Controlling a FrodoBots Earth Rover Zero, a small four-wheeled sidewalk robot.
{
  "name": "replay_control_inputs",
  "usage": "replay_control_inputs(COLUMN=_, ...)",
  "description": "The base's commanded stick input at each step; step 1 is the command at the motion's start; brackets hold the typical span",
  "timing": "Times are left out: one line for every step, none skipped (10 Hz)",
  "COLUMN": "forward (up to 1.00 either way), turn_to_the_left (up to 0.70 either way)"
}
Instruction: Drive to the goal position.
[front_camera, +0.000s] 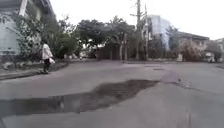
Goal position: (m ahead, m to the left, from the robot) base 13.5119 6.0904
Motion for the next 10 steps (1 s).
replay_control_inputs(forward=1.00, turn_to_the_left=0.36)
replay_control_inputs(forward=1.00, turn_to_the_left=0.42)
replay_control_inputs(forward=1.00, turn_to_the_left=0.42)
replay_control_inputs(forward=1.00, turn_to_the_left=0.42)
replay_control_inputs(forward=1.00, turn_to_the_left=0.02)
replay_control_inputs(forward=1.00, turn_to_the_left=0.02)
replay_control_inputs(forward=1.00, turn_to_the_left=0.02)
replay_control_inputs(forward=1.00, turn_to_the_left=0.02)
replay_control_inputs(forward=1.00, turn_to_the_left=0.02)
replay_control_inputs(forward=1.00, turn_to_the_left=0.02)
